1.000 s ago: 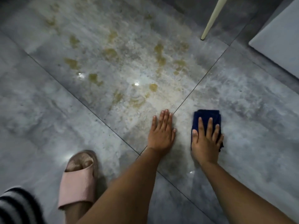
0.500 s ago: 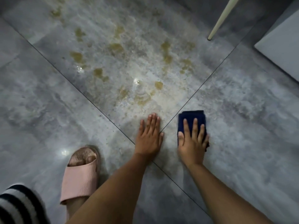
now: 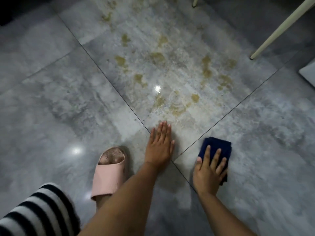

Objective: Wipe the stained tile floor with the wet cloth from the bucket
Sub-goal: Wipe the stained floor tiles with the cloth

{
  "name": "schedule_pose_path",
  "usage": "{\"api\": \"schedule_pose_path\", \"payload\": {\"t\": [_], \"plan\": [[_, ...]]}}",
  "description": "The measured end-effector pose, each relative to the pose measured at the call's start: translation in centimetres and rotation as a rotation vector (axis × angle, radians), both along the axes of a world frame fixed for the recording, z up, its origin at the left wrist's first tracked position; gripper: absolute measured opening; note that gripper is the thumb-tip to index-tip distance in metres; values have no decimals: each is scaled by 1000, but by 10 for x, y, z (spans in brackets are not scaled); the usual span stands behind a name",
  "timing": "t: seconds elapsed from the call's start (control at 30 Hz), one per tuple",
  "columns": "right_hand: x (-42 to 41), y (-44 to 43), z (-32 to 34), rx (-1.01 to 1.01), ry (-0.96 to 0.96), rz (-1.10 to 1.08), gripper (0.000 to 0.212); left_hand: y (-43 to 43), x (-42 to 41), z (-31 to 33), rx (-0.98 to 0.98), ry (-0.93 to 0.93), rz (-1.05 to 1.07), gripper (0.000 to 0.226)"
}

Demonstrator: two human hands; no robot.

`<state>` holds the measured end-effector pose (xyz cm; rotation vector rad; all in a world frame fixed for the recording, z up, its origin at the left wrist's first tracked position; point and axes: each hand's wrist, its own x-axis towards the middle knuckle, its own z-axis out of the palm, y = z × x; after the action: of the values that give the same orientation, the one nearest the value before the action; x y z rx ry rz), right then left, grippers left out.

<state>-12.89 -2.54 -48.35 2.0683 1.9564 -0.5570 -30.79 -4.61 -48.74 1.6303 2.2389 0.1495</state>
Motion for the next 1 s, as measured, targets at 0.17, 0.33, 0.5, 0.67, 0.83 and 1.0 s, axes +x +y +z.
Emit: {"api": "schedule_pose_path", "payload": {"t": [0.17, 0.33, 0.5, 0.67, 0.83, 1.0], "plan": [[-50, -67, 24, 54, 135, 353, 55, -27, -93, 7, -4, 72, 224, 62], [-121, -33, 20, 138, 242, 570, 47, -29, -163, 10, 26, 57, 329, 64], [-118, 30, 5, 281, 169, 509, 47, -44, -160, -6, 45, 22, 396, 60], [-117, -60, -10, 263, 190, 682, 53, -54, -166, -13, 52, 39, 389, 58], [-187, -45, -12, 211, 276, 807, 54, -55, -169, -18, 30, 61, 379, 57], [-182, 41, -16, 247, 160, 581, 54, -53, -168, -20, 45, 45, 387, 58]]}}
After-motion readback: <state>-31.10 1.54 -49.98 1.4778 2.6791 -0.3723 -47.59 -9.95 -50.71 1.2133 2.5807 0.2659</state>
